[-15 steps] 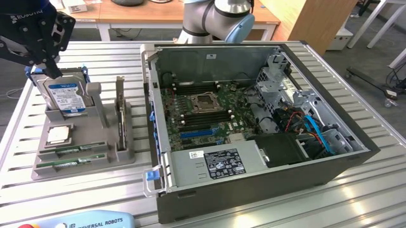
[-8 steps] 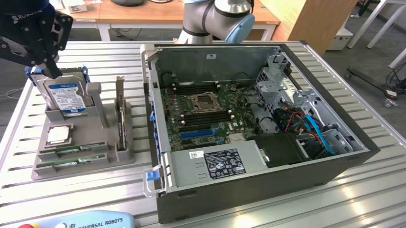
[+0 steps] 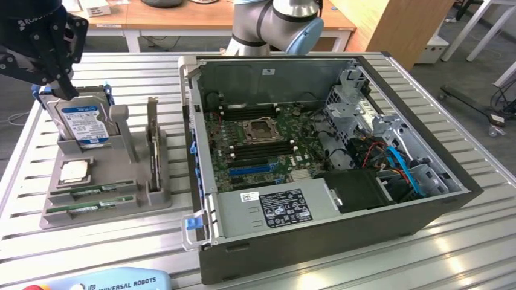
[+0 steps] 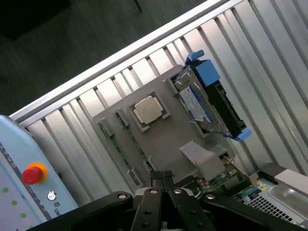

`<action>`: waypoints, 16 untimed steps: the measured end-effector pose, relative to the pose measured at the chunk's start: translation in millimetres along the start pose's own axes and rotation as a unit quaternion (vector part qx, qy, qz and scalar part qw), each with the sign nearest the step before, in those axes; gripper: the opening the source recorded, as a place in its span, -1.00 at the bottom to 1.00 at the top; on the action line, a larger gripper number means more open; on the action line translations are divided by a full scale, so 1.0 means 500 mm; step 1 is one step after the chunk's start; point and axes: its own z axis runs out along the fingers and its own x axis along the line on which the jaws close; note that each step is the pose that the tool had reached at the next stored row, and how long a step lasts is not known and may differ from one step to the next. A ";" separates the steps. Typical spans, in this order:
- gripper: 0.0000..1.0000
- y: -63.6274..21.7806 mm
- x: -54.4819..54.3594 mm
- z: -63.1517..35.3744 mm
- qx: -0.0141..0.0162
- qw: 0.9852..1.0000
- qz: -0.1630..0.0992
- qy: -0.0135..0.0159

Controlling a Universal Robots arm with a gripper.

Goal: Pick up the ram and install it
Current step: 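Pick up the ram and move it above insertion slot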

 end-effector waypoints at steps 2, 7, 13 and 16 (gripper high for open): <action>-0.80 0.000 0.000 0.000 0.000 1.000 -0.016 0.001; -0.80 0.000 0.000 0.000 -0.001 0.999 -0.054 0.003; -0.80 0.000 0.000 0.000 -0.002 0.995 -0.098 0.005; -0.80 0.000 0.000 0.000 -0.003 0.993 -0.120 0.006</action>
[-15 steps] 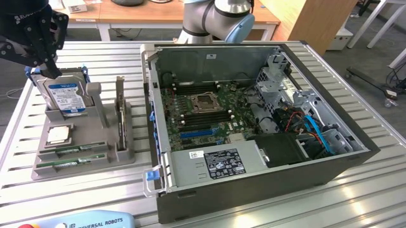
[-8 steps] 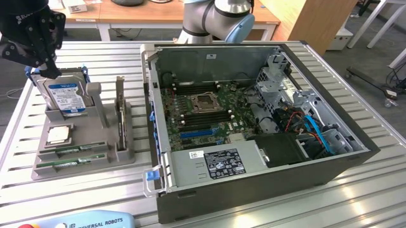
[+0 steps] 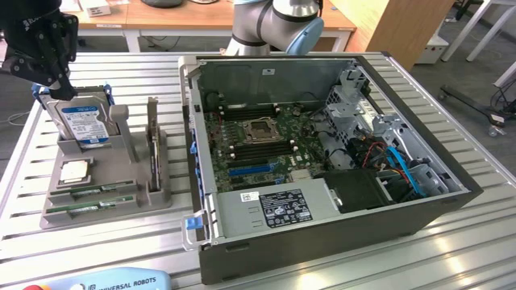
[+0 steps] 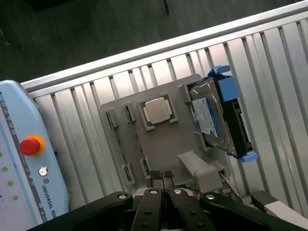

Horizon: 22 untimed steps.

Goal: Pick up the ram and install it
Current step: 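Pick up the ram and move it above insertion slot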

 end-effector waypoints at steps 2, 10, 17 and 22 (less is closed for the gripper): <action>-0.80 0.000 0.000 0.000 0.000 1.000 -0.015 0.001; -0.80 0.000 0.000 0.000 -0.002 0.997 -0.075 0.004; -0.80 0.000 0.000 0.000 -0.003 0.993 -0.120 0.006; -0.80 0.000 0.000 0.000 -0.003 0.991 -0.133 0.008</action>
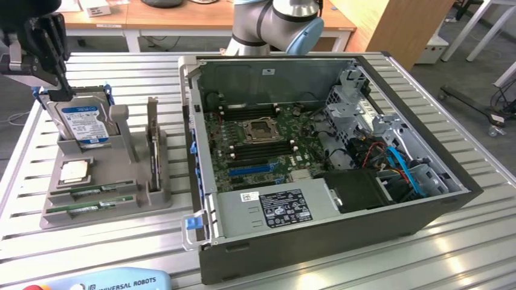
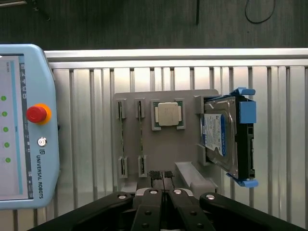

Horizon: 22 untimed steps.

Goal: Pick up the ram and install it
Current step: 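Pick up the ram and move it above insertion slot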

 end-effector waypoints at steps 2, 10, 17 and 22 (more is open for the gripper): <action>-0.80 0.000 0.000 0.000 0.000 1.000 0.000 0.000; -0.80 0.000 0.000 0.003 0.000 1.000 0.000 0.000; -0.80 0.000 0.000 0.004 0.000 1.000 0.000 0.000; -0.80 0.000 0.000 0.006 0.000 1.000 0.000 0.000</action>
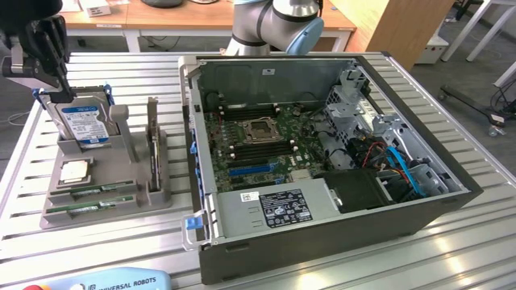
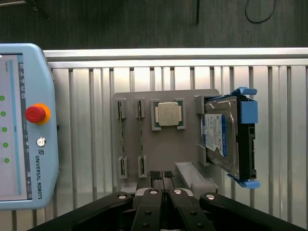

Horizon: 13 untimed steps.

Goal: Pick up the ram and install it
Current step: 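Pick up the ram and move it above insertion slot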

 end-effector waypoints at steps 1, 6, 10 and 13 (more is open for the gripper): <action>-0.80 0.000 0.000 0.001 0.000 1.000 0.000 0.000; -0.80 0.000 0.000 0.008 0.000 1.000 0.000 0.000; -0.80 -0.001 0.000 0.016 0.000 1.000 0.000 0.000; -0.80 -0.001 0.000 0.021 0.000 1.000 0.000 0.000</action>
